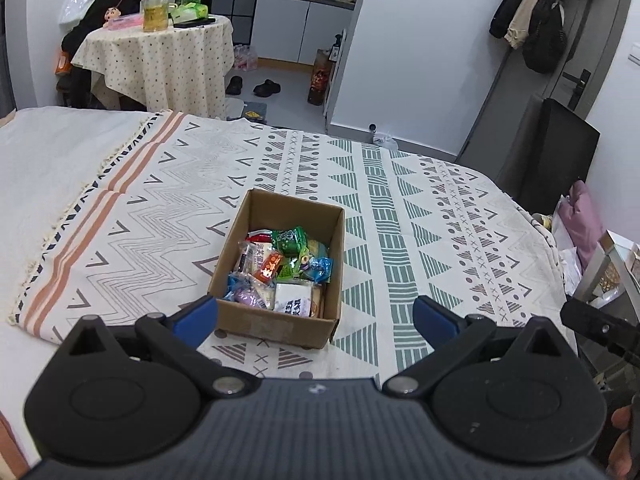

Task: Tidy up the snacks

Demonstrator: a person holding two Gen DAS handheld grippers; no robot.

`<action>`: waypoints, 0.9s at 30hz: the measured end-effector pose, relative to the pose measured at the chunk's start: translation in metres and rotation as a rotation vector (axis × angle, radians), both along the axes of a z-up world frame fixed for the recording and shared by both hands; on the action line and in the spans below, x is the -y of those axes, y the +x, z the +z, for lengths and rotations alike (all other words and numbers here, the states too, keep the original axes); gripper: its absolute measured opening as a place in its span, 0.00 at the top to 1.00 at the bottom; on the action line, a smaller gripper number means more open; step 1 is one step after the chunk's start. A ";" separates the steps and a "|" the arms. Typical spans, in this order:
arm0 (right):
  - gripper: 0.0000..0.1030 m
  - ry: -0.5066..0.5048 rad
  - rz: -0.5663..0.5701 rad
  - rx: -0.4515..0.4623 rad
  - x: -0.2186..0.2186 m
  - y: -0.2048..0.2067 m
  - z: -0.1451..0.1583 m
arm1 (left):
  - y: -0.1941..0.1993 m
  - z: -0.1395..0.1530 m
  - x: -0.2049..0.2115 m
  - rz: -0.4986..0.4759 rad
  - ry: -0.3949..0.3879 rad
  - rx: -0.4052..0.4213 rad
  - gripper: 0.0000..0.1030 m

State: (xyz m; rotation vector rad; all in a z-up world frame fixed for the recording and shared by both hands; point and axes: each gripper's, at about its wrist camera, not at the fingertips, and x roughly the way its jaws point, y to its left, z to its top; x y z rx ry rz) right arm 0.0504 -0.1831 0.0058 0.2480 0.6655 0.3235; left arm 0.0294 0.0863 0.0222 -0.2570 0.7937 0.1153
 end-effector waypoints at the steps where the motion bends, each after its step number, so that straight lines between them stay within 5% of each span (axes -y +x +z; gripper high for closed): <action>1: 0.00 -0.004 -0.001 0.004 0.000 -0.003 0.002 | -0.004 0.000 0.000 -0.003 0.004 0.002 0.00; 27: 0.00 -0.069 0.048 0.007 -0.007 -0.028 0.002 | -0.034 -0.002 -0.011 -0.080 0.104 -0.015 0.00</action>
